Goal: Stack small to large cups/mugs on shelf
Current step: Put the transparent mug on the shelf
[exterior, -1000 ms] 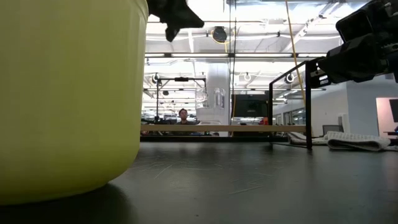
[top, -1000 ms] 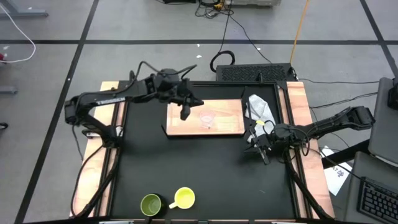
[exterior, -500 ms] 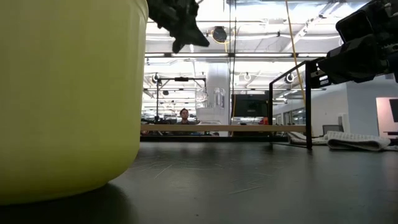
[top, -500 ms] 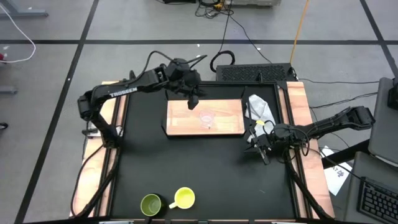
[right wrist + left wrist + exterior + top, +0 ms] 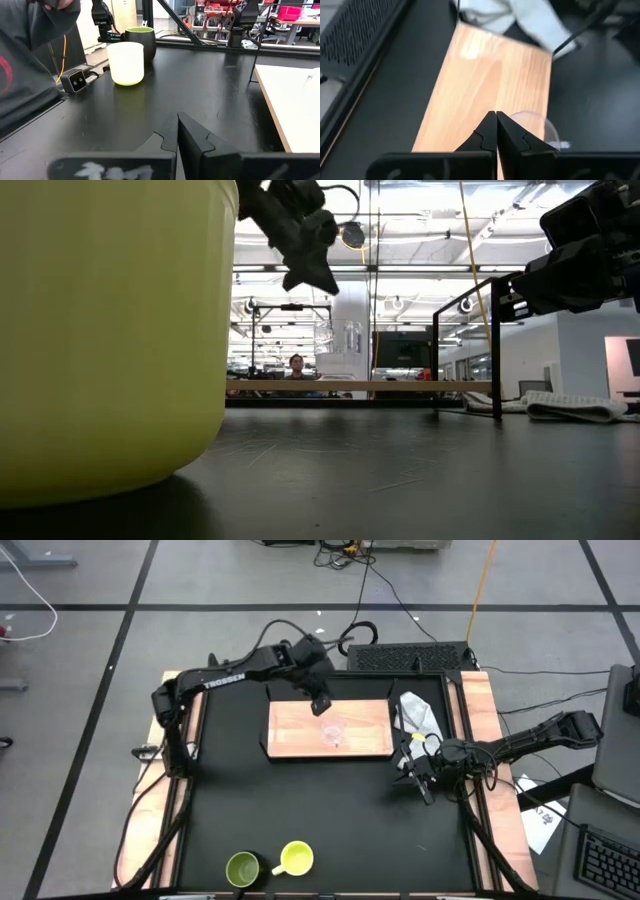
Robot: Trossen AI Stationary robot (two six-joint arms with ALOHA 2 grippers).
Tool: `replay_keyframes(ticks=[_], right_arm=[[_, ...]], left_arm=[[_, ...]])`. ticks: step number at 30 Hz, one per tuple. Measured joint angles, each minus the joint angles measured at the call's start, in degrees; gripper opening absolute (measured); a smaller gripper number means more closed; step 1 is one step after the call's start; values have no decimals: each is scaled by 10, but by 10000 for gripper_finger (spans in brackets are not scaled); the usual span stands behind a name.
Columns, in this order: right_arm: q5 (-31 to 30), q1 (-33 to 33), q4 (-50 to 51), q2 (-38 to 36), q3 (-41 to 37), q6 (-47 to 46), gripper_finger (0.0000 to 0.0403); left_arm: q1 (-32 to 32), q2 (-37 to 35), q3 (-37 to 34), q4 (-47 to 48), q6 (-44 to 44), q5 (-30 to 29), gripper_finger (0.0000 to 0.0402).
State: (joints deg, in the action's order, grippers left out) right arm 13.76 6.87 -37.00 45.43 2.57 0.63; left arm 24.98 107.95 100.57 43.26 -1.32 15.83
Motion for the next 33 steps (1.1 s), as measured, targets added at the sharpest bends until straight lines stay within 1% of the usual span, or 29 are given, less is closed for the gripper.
replay_keyframes(ticks=[8,12,19,22,23,27,33], right_arm=[[0,0,0,0,0,0,0],[0,0,0,0,0,0,0],[0,0,0,0,0,2,0],[0,0,1,0,0,2,0],[0,0,2,0,0,2,0],[0,0,2,0,0,1,0],[0,0,2,0,0,1,0]], left_arm=[[-5,54,90,120,-38,-11,1],[-15,61,110,128,-65,-10,3],[-24,61,114,140,-108,-17,5],[-26,61,114,141,-111,-51,22],[-26,61,114,141,-115,-54,29],[-26,61,114,139,-119,-54,66],[-26,61,114,140,-119,-51,136]])
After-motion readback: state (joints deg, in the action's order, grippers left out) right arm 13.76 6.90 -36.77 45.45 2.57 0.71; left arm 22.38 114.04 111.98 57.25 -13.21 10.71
